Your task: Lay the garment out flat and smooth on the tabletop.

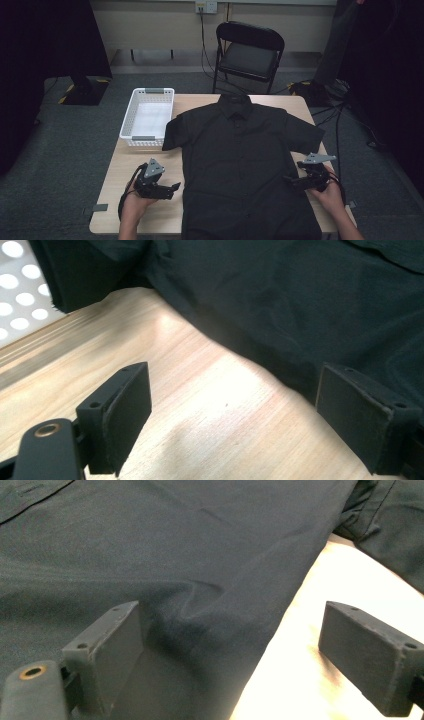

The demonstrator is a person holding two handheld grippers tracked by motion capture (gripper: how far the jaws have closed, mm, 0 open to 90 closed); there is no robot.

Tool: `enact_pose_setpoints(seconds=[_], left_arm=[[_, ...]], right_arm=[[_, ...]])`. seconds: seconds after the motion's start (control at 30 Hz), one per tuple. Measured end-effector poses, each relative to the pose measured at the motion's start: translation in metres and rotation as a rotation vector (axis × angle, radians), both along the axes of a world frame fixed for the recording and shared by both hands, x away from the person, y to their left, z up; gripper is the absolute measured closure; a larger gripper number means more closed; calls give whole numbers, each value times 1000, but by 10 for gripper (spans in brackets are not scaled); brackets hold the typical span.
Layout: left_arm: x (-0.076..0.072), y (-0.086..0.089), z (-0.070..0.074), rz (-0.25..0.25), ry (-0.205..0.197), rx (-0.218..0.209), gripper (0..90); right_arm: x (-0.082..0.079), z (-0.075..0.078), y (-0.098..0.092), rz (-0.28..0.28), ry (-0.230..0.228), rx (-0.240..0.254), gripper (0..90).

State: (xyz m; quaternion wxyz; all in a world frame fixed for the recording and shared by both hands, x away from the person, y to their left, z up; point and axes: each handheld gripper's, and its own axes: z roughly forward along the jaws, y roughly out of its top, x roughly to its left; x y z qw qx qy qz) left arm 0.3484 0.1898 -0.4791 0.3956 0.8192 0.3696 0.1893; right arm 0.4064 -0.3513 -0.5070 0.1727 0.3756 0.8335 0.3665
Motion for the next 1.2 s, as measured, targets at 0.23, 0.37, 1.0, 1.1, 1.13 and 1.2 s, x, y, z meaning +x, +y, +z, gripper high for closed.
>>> enact_pose_setpoints(seconds=[0.23, 0.37, 1.0, 1.1, 1.13, 1.2], left_arm=[[0, 7, -4, 12, 7, 16, 142], [0, 9, -5, 22, 8, 26, 141], [-1, 24, -16, 57, 31, 24, 142], [-1, 25, -18, 60, 29, 28, 141], [-1, 26, -19, 59, 31, 34, 141], [-1, 27, -21, 69, 40, 36, 141]], right_arm=[[0, 0, 0, 0, 0, 0, 97], [0, 0, 0, 0, 0, 0, 96], [0, 0, 0, 0, 0, 0, 96], [0, 0, 0, 0, 0, 0, 97], [0, 0, 0, 0, 0, 0, 97], [0, 0, 0, 0, 0, 0, 96]])
